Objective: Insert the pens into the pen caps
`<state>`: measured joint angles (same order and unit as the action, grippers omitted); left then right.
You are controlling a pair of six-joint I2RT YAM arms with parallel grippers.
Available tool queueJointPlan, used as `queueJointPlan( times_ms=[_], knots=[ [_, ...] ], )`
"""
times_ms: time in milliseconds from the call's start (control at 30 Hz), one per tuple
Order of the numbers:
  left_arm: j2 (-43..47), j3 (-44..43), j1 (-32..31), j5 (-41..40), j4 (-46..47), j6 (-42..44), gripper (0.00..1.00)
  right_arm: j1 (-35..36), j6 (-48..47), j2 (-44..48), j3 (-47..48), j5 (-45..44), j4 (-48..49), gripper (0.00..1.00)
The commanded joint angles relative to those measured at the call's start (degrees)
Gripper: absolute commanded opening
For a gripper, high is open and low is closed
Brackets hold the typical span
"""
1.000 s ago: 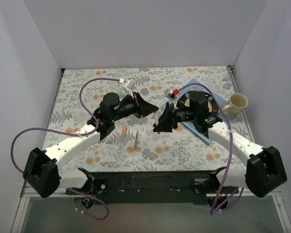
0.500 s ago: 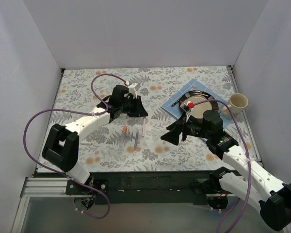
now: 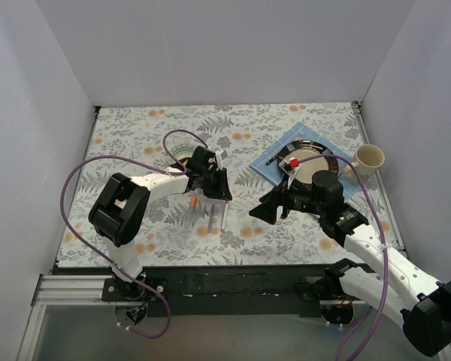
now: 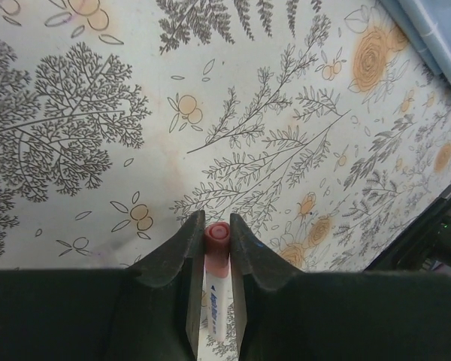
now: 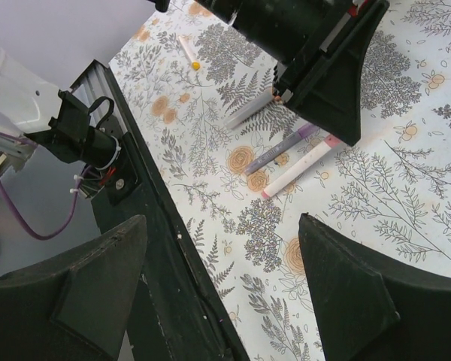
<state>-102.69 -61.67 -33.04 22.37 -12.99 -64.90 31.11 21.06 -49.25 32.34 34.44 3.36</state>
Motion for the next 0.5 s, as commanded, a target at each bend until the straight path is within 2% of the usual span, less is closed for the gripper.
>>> queueJointPlan(
  times_ms=[0,167,267,300,333,367,433,467],
  knots=[
    [-0.4,0.3,-1.2,-4.5,-2.5,0.5,0.18,0.1,-0.5,-0.1,1.3,-0.1,0.7,0.87],
    [-0.1,-1.2,-1.3,-8.4,-5.7,0.4,0.38,0.1,-1.2,0.9,2.1,-1.6,-1.2,0.87],
    [1.4,-3.9,-1.2,-13.0,-8.5,-0.4,0.44,0.1,-1.3,1.4,2.3,-2.2,-1.9,0.87],
    [3.1,-4.7,-1.3,-16.0,-9.5,-1.5,0.46,0.1,-1.4,1.5,2.3,-2.4,-2.2,0.87],
    [4.2,-5.6,-1.2,-24.2,-10.3,-3.2,0.46,0.0,-1.3,1.5,2.3,-2.4,-2.3,0.87],
    [5.3,-7.0,-1.0,-28.0,-12.4,-7.2,0.47,0.1,-0.9,1.4,2.2,-2.7,-2.3,0.87],
    [9.5,-7.2,0.7,-34.9,-14.2,-12.8,0.47,0.1,-0.1,1.3,1.9,-3.0,-1.9,0.86],
    [11.3,-5.9,1.4,-35.5,-15.0,-17.8,0.47,0.1,0.7,1.2,1.9,-3.1,-1.5,0.86]
  ],
)
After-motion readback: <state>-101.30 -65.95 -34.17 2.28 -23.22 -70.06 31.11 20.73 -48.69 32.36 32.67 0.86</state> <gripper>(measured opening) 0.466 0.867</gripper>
